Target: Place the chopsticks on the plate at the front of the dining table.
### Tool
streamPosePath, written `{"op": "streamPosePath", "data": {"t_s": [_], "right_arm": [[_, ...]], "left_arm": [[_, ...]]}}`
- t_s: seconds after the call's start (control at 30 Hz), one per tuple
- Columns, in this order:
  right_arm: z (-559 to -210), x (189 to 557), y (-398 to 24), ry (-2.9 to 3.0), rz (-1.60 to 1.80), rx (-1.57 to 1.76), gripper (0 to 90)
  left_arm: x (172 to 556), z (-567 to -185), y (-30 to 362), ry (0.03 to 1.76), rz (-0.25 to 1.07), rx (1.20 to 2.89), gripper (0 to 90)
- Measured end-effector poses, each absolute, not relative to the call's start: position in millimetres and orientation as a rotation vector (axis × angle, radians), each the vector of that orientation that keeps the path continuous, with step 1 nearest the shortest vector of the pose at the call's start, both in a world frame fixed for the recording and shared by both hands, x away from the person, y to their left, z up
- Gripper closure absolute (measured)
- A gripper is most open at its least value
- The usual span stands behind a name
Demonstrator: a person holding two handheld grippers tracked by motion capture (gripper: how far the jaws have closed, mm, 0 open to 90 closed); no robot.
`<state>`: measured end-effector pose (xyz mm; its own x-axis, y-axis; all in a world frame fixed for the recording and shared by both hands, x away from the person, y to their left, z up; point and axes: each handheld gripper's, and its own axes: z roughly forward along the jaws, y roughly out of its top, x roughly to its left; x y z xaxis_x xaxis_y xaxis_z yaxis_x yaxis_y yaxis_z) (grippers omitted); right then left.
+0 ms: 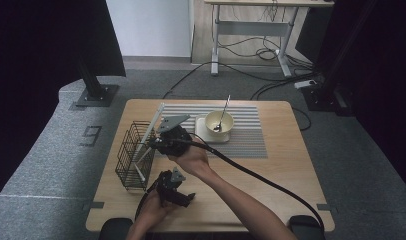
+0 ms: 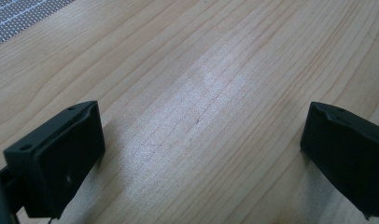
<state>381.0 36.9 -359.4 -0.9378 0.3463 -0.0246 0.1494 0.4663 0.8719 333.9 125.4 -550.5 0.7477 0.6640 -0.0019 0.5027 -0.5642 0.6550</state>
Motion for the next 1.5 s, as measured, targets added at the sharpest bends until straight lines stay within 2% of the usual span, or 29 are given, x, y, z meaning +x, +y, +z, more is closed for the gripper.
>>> {"op": "streamPosePath", "data": {"t_s": [0.73, 1.2, 1.5], "right_arm": [[-310, 377, 4, 2.457, 1.622, 0.448, 82.8], [-276, 373, -26, 2.374, 1.615, 0.431, 82.8], [-271, 367, -41, 2.378, 1.525, 0.408, 82.8]], "left_arm": [[334, -551, 126, 0.871, 0.321, 2.293, 0.0], [334, -551, 126, 0.867, 0.323, 2.294, 0.0], [336, -551, 126, 0.849, 0.317, 2.301, 0.0]]}}
